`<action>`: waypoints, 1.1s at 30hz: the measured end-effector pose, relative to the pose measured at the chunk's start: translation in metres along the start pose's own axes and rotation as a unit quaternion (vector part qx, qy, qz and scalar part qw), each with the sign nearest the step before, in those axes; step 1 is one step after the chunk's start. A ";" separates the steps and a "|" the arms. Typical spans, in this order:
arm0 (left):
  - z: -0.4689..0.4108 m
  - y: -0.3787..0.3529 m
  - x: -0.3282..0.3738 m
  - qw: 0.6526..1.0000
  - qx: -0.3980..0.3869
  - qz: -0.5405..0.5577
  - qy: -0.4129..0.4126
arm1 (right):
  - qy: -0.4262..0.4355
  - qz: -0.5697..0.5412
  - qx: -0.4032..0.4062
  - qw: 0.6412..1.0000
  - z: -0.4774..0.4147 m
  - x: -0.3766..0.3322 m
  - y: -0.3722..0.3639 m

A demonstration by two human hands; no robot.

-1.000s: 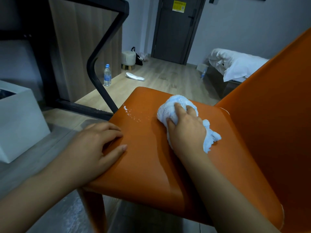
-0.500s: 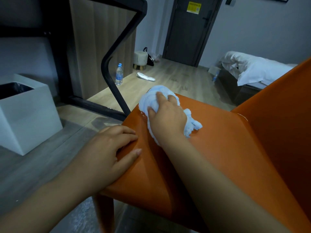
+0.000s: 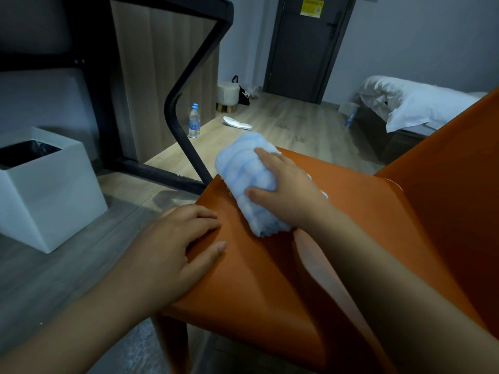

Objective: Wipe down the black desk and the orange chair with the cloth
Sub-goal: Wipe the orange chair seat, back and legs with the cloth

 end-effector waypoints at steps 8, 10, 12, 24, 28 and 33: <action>-0.003 0.002 0.005 0.998 -0.047 -0.050 0.017 | -0.022 -0.128 0.138 0.982 0.027 0.026 0.027; -0.005 0.001 0.013 0.996 -0.061 -0.067 0.022 | -0.039 -0.133 0.147 0.979 0.038 0.036 0.041; -0.007 0.001 0.020 0.994 -0.058 -0.079 0.039 | -0.045 -0.118 0.132 0.983 0.052 0.043 0.058; -0.013 0.009 0.087 0.986 -0.100 -0.083 0.108 | -0.124 -0.040 0.175 0.976 0.142 0.070 0.133; -0.002 -0.002 0.112 0.987 -0.093 -0.073 0.105 | -0.174 -0.014 0.174 0.969 0.173 0.088 0.138; 0.012 -0.013 0.109 0.983 -0.103 -0.099 0.118 | -0.260 -0.014 0.153 0.953 0.198 0.099 0.128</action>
Point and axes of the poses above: each hand's wrist, its own z-axis away from the middle knuckle, its own y-axis out of the back of the hand, x = y × z, the point moved 1 cm from there along -z, towards the middle knuckle, and after that the axes turned 11 degrees about x, right-handed, at the moved point
